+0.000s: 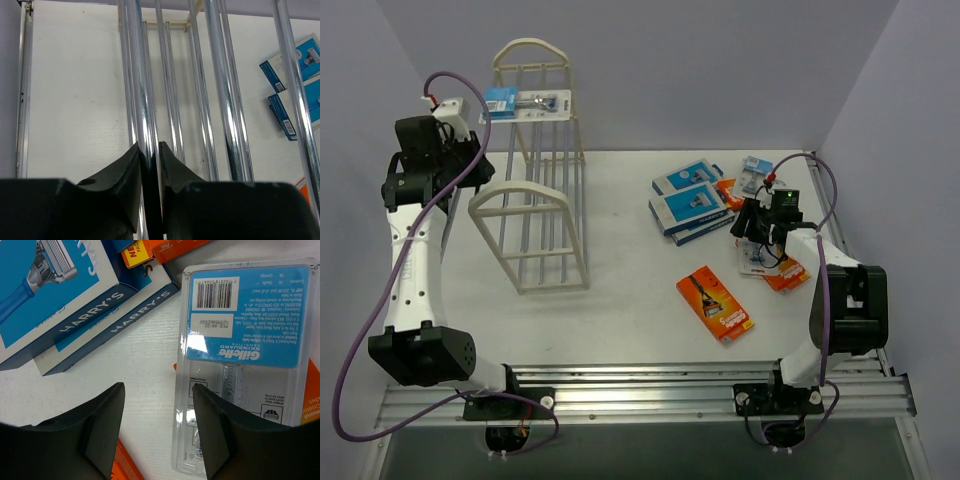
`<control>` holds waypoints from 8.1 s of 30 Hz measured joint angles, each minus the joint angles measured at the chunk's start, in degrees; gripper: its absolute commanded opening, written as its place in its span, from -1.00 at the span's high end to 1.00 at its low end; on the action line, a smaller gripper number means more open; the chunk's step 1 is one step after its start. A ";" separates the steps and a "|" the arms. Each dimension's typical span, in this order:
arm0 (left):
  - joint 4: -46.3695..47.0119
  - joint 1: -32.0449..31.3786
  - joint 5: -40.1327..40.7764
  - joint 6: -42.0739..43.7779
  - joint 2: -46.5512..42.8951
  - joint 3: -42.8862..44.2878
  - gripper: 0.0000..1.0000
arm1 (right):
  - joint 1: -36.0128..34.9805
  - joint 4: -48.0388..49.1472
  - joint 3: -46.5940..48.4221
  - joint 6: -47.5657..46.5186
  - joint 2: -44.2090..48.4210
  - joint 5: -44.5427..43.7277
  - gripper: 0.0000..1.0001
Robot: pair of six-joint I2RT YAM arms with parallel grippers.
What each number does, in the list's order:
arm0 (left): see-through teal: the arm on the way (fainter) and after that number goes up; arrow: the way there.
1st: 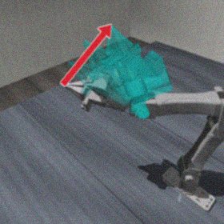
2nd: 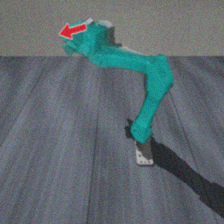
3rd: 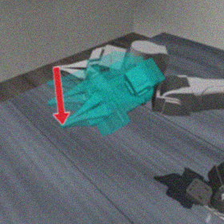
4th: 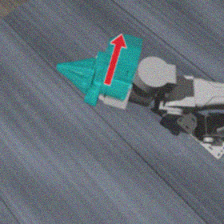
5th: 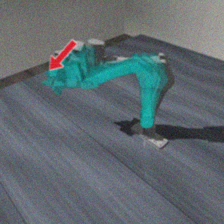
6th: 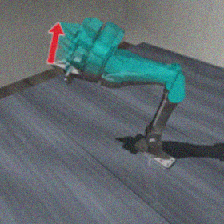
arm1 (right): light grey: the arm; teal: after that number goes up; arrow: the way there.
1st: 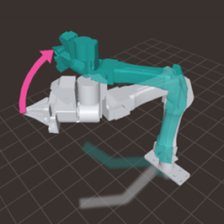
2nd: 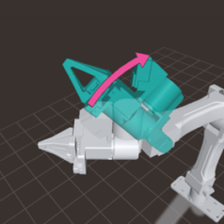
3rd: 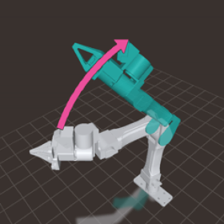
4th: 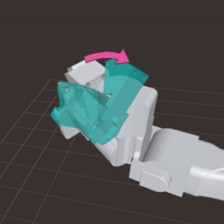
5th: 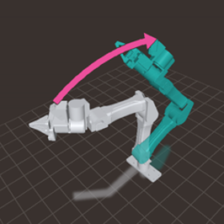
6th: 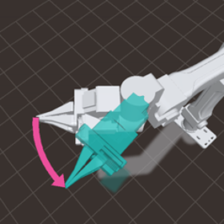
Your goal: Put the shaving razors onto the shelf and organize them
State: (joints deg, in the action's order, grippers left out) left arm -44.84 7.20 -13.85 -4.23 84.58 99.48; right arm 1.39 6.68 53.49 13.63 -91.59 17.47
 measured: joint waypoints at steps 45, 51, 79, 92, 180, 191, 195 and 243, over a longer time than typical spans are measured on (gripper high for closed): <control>-0.31 -1.49 12.44 -0.07 -7.23 1.22 -0.86 | 0.02 -1.75 0.33 -0.66 1.11 -2.67 -0.08; 3.39 -1.42 16.96 -3.23 -16.13 -6.54 -0.89 | 0.02 -2.97 1.03 -1.31 1.73 -8.55 -0.08; 3.54 -2.80 21.00 -4.94 -18.49 -3.28 -0.90 | 0.09 -6.08 3.02 -2.80 -4.81 -12.57 1.00; 1.05 -0.81 12.41 -7.06 -17.79 7.87 -0.89 | -2.67 -9.22 3.58 -1.57 7.67 -9.51 1.00; -2.69 -19.69 -32.33 -20.41 -0.68 18.86 0.95 | -58.12 -6.93 34.27 -25.31 14.80 -20.17 0.00; -1.49 -15.80 -29.46 -24.55 0.85 21.46 0.95 | -58.12 -2.08 29.16 -25.07 24.74 -26.01 -0.36; 4.92 -6.71 -30.84 -31.10 -0.39 16.92 0.95 | -58.12 -1.16 27.26 -25.05 27.12 -27.76 -0.39; 28.83 9.42 -30.53 -55.12 3.63 -1.36 0.85 | -56.41 -1.73 10.60 -24.61 35.30 -34.88 -0.51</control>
State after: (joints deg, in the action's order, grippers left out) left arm -16.01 16.62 -44.38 -59.35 88.20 98.13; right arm -55.02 4.95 64.10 -10.98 -56.29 -17.41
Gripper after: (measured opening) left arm 0.346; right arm 0.753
